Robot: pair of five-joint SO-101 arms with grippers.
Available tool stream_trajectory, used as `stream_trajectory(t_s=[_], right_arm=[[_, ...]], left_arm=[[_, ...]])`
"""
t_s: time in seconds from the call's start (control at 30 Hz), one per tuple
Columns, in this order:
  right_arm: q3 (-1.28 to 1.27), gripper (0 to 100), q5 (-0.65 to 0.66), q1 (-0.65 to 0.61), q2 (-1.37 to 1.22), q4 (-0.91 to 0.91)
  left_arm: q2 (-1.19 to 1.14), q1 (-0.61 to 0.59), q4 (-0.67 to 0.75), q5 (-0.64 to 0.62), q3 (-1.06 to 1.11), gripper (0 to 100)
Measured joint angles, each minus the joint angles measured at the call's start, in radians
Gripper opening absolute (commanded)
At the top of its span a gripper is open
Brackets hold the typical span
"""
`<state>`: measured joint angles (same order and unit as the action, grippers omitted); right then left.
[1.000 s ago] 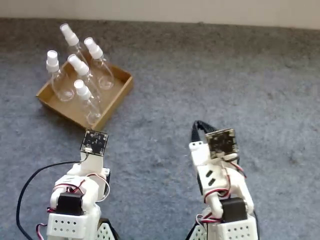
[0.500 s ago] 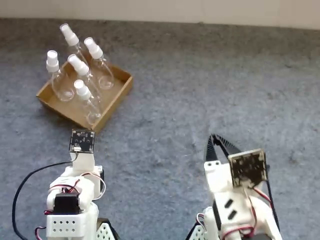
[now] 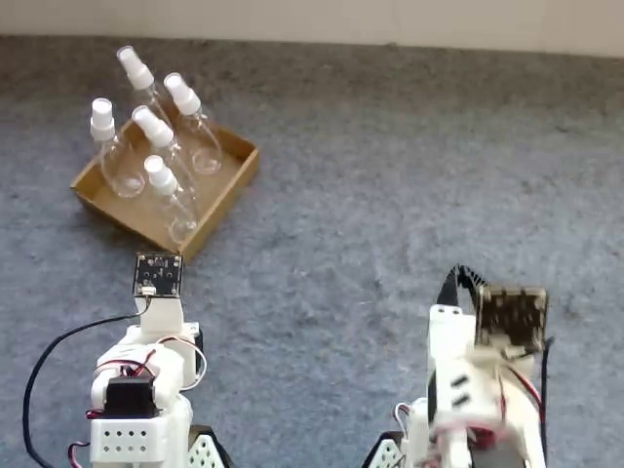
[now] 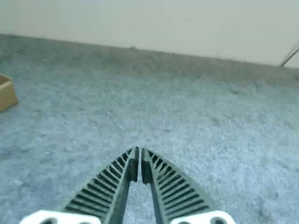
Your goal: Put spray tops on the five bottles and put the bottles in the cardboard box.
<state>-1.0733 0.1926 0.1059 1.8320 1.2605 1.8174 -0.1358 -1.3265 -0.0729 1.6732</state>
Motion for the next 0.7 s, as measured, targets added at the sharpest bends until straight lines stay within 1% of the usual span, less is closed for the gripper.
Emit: stream_trajectory(t_s=[0.1,0.2,0.37,0.43,0.57,0.7], right_arm=[[-0.186,1.2,0.0,0.052,-0.002,-0.114],[-0.347,1.2,0.0,0.068,-0.006,-0.221],[-0.563,1.2,0.0,0.066,-0.011,-0.282],[-0.595,1.2,0.0,0.052,-0.014,-0.287],[-0.595,1.2,0.0,-0.035,-0.011,-0.292],[-0.595,1.2,0.0,-0.08,-0.011,-0.282]], left_arm=[[0.0,0.0,0.0,0.0,0.0,1],[0.0,0.0,0.0,0.0,0.0,1],[0.0,0.0,0.0,0.0,0.0,1],[0.0,0.0,0.0,0.0,0.0,1],[0.0,0.0,0.0,0.0,0.0,1],[0.0,0.0,0.0,0.0,0.0,1]])
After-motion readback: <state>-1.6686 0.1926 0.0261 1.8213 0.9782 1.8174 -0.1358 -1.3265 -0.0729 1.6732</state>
